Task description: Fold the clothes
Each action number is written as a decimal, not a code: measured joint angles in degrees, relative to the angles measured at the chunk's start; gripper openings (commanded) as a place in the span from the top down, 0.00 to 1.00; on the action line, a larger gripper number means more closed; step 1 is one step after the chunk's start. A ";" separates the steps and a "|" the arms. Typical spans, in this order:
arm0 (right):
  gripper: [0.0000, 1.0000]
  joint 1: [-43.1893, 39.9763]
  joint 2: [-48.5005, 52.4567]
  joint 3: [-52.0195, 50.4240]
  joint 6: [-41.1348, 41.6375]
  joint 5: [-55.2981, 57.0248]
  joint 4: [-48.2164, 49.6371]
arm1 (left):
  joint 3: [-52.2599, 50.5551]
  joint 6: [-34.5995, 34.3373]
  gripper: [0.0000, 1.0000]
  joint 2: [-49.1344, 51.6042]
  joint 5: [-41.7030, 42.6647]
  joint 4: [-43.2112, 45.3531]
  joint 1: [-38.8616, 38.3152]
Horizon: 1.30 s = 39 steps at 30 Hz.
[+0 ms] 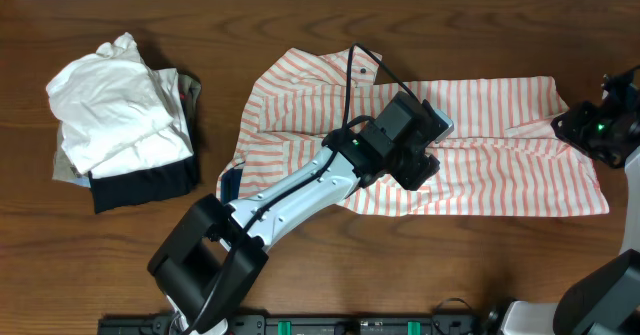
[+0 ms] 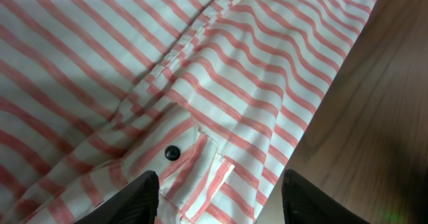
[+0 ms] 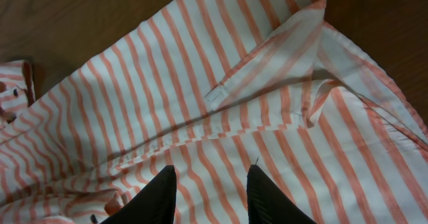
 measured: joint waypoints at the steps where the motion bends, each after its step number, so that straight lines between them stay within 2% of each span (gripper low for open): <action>1: 0.67 0.00 0.00 0.00 0.00 0.00 0.00 | 0.00 0.00 0.41 0.00 -0.07 0.00 0.07; 7: 0.71 0.02 0.00 0.00 -1.88 -3.85 -1.18 | -0.02 -0.02 0.40 -1.77 -4.07 -1.55 3.21; 12: 0.73 2.27 -0.02 0.00 -5.57 -9.27 -2.49 | -0.02 -0.35 0.40 -8.09 -7.93 -4.63 12.13; 15: 0.68 3.98 0.00 -0.02 -6.71 -10.73 -2.23 | -0.02 -2.25 0.40 -10.25 -8.52 -4.85 19.41; 18: 0.65 4.26 0.00 -0.04 -6.36 -10.38 -0.02 | -0.02 -3.39 0.40 -9.81 -5.73 -4.39 26.88; 24: 0.56 4.24 0.00 -0.04 -5.35 -7.76 9.90 | 3.52 -4.26 0.40 -6.05 1.42 -8.31 38.21; 27: 0.49 4.31 0.00 -0.04 -4.61 -6.08 12.85 | 10.23 -3.69 0.37 -2.14 4.02 -11.74 40.57; 33: 0.48 4.46 0.00 -0.04 -3.93 -2.95 12.09 | 24.33 -0.52 0.33 7.45 6.64 -14.51 40.81; 35: 0.48 4.46 0.00 -0.04 -3.93 -2.47 10.71 | 26.49 0.15 0.29 10.75 7.06 -13.68 40.70; 39: 0.48 4.46 0.00 -0.04 -3.91 -1.55 8.98 | 26.97 1.38 0.28 16.39 7.89 -12.04 40.65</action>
